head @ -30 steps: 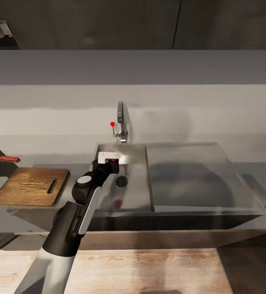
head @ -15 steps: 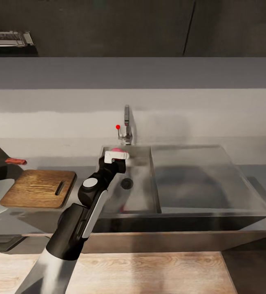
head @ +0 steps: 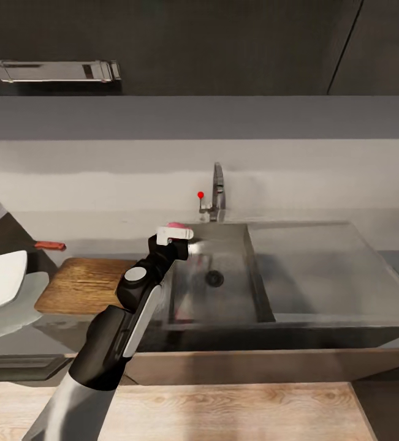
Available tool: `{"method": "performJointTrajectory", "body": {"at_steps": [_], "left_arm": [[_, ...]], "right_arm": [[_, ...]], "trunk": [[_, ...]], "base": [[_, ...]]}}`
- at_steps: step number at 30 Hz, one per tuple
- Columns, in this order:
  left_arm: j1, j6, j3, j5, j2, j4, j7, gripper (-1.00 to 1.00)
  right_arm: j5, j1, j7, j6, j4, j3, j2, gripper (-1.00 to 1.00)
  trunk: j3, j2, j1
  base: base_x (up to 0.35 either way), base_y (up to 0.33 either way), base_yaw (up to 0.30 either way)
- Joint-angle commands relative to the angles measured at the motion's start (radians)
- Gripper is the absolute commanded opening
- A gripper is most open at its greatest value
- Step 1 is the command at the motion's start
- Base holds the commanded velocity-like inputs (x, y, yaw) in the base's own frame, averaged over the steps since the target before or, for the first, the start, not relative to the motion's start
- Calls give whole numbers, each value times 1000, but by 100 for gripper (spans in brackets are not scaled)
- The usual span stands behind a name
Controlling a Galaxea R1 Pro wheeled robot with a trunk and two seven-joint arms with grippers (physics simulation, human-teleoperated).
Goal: In the kitchen, take the Vidalia onion out of the sink, dice it on the chopping board with the paring knife, put the diced onion into the bowl on the countertop, then place both the paring knife and the chopping board into the sink.
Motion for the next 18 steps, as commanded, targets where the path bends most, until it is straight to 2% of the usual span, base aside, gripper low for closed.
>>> {"method": "performJointTrajectory", "body": {"at_steps": [1,18], "left_arm": [[-1,4,-1,10,1,-1,9,-100],[-1,4,-3,10,2,0,9,-100]], "right_arm": [[4,0,7,-3,-1,-9,1,100],[4,0,7,-3,-1,-9,2,100]], "trunk": [[0,-2,1],[26,-2,1]], "base": [[0,288,0],[0,277,0]]}}
